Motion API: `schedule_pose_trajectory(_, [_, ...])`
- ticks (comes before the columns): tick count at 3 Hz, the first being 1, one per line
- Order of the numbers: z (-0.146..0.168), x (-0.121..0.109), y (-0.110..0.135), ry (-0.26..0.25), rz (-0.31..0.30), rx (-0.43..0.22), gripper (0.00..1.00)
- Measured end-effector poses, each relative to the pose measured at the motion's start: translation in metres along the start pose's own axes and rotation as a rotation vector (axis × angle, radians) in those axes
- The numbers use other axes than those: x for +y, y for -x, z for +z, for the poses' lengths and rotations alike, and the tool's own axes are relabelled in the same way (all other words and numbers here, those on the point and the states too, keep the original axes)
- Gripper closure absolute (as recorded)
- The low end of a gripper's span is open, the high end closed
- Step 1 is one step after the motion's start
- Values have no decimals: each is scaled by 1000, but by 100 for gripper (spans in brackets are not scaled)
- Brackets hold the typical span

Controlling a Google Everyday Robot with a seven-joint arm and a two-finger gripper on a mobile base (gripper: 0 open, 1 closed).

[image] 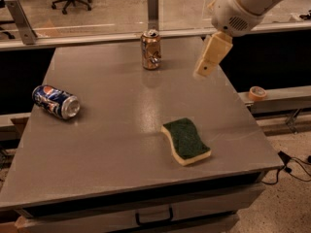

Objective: Move orange can near sponge

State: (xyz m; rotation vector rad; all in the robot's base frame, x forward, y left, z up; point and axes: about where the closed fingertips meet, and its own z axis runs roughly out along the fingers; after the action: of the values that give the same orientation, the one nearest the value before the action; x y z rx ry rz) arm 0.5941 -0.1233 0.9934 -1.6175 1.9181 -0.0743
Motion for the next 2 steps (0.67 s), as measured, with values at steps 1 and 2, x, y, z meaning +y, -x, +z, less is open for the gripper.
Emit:
schedule_pose_trajectory(1, [0, 0, 0, 1, 0, 1, 0])
schedule_pose_trajectory(2, [1, 1, 1, -5, 8, -12, 0])
